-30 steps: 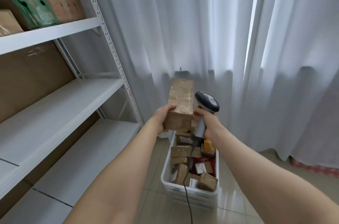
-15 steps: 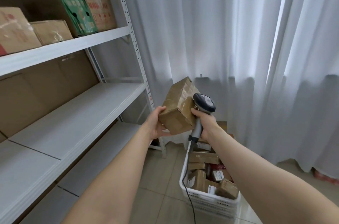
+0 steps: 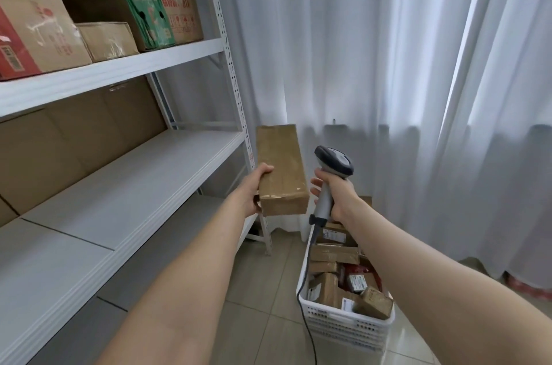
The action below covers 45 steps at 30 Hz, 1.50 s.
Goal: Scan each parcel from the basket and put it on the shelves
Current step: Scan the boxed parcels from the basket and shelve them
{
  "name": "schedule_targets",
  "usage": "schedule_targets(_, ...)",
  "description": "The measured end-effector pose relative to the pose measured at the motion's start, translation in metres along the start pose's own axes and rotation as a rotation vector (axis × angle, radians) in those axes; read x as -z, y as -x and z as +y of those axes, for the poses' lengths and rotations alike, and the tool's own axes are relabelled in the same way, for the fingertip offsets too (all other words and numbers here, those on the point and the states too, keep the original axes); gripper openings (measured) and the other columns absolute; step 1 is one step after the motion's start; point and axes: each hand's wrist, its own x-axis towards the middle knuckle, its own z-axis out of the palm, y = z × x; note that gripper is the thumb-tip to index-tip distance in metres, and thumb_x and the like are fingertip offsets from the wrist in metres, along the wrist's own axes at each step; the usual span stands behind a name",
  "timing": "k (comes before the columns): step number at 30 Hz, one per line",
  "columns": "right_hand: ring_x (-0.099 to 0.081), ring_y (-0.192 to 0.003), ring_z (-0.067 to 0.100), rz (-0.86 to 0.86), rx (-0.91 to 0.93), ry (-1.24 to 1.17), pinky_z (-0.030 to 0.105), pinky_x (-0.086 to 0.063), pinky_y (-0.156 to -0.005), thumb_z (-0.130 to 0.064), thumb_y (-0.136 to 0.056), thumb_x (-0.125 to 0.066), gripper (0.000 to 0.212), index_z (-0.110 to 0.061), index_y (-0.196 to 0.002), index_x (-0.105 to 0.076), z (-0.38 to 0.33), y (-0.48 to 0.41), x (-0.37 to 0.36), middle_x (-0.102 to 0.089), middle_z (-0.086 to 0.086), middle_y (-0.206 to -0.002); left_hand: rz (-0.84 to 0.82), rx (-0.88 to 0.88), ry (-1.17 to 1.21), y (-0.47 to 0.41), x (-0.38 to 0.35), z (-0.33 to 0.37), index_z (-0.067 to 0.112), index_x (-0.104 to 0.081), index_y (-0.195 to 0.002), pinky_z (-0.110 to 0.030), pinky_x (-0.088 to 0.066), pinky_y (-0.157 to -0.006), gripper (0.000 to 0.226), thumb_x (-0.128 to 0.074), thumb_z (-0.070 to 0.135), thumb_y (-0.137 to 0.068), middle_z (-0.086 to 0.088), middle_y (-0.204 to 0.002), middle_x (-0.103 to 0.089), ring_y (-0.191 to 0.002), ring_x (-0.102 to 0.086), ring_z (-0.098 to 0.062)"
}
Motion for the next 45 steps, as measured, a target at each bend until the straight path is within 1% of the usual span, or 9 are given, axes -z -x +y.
schedule_targets(9, -0.070, -0.085, 0.028, -0.095, -0.034, -0.059, 0.036, -0.057, -0.064, -0.018, -0.084, -0.075, 0.024, -0.013, -0.106, -0.065, 0.001, 0.006, -0.001, -0.073, 0.010, -0.096, -0.094, 0.074, 0.247, 0.003, 0.004, -0.008, 0.018, -0.061, -0.112, -0.042, -0.055, -0.070, 0.035, -0.046, 0.042, -0.091, -0.012, -0.090, -0.070, -0.085, -0.065, -0.028)
schedule_targets(13, -0.069, -0.096, 0.031, -0.026, 0.034, -0.053, 0.044, -0.058, -0.079, -0.003, -0.082, -0.073, 0.021, -0.011, -0.098, -0.063, 0.003, 0.006, -0.003, -0.072, 0.013, -0.102, 0.008, -0.097, 0.125, -0.001, 0.003, -0.008, 0.024, -0.064, -0.104, -0.038, -0.052, -0.077, 0.025, -0.040, 0.020, -0.098, -0.007, -0.090, -0.065, -0.084, -0.060, -0.021)
schedule_targets(15, -0.069, -0.096, 0.030, 0.015, 0.044, 0.020, 0.044, -0.057, -0.082, -0.002, -0.084, -0.070, 0.017, -0.012, -0.093, -0.060, 0.004, 0.006, -0.005, -0.072, 0.012, -0.100, 0.030, -0.104, -0.002, 0.002, 0.002, -0.005, 0.022, -0.063, -0.096, -0.036, -0.048, -0.077, 0.017, -0.052, 0.035, -0.095, -0.003, -0.087, -0.060, -0.085, -0.056, -0.019)
schedule_targets(20, -0.070, -0.090, 0.027, 0.020, 0.046, 0.068, 0.041, -0.058, -0.076, -0.002, -0.087, -0.067, 0.013, -0.012, -0.092, -0.060, 0.004, 0.006, -0.011, -0.072, 0.011, -0.097, -0.078, -0.051, -0.251, 0.007, 0.000, -0.004, 0.030, -0.037, -0.132, -0.040, -0.049, -0.072, 0.074, -0.073, 0.053, -0.072, -0.001, -0.110, -0.059, -0.100, -0.056, -0.021)
schedule_targets(23, -0.069, -0.092, 0.027, 0.040, 0.069, 0.060, 0.041, -0.058, -0.079, -0.001, -0.087, -0.066, 0.012, -0.011, -0.089, -0.060, 0.003, 0.006, -0.012, -0.071, 0.010, -0.094, -0.164, 0.015, -0.362, 0.007, 0.003, -0.009, 0.041, -0.027, -0.133, -0.042, -0.052, -0.059, 0.078, -0.077, 0.043, -0.073, -0.001, -0.114, -0.057, -0.099, -0.057, -0.022)
schedule_targets(27, -0.068, -0.094, 0.026, 0.070, 0.086, 0.094, 0.043, -0.056, -0.088, -0.001, -0.087, -0.066, 0.014, -0.012, -0.088, -0.058, 0.003, 0.004, -0.010, -0.070, 0.008, -0.092, -0.237, 0.074, -0.271, 0.004, 0.008, -0.015, 0.045, -0.035, -0.133, -0.056, -0.056, -0.070, 0.078, -0.081, 0.028, -0.072, -0.007, -0.128, -0.049, -0.114, -0.051, -0.032)
schedule_targets(36, -0.062, -0.077, 0.018, 0.099, 0.098, 0.169, 0.032, -0.054, -0.073, -0.018, -0.087, -0.071, 0.013, -0.015, -0.094, -0.060, 0.005, 0.001, -0.007, -0.066, 0.004, -0.088, -0.038, -0.044, -0.187, 0.001, 0.002, -0.029, 0.040, -0.034, -0.139, -0.047, -0.055, -0.077, 0.078, -0.076, 0.014, -0.078, -0.003, -0.114, -0.057, -0.098, -0.057, -0.023)
schedule_targets(40, -0.060, -0.049, 0.013, -0.042, 0.052, 0.162, 0.024, -0.052, -0.051, -0.018, -0.090, -0.066, 0.014, -0.009, -0.099, -0.060, 0.003, 0.011, -0.009, -0.068, 0.006, -0.066, 0.031, -0.054, -0.152, -0.002, 0.000, -0.038, 0.038, -0.031, -0.144, -0.041, -0.052, -0.065, 0.083, -0.074, 0.010, -0.079, -0.003, -0.115, -0.056, -0.093, -0.056, -0.022)
schedule_targets(45, -0.054, -0.046, 0.015, -0.165, -0.004, 0.261, 0.025, -0.048, -0.047, -0.010, -0.087, -0.063, 0.018, -0.001, -0.103, -0.060, -0.004, 0.021, -0.015, -0.062, 0.009, -0.060, 0.063, -0.063, -0.108, -0.008, -0.001, -0.045, 0.041, -0.026, -0.146, -0.039, -0.050, -0.066, 0.088, -0.073, 0.006, -0.079, -0.006, -0.126, -0.056, -0.100, -0.057, -0.026)
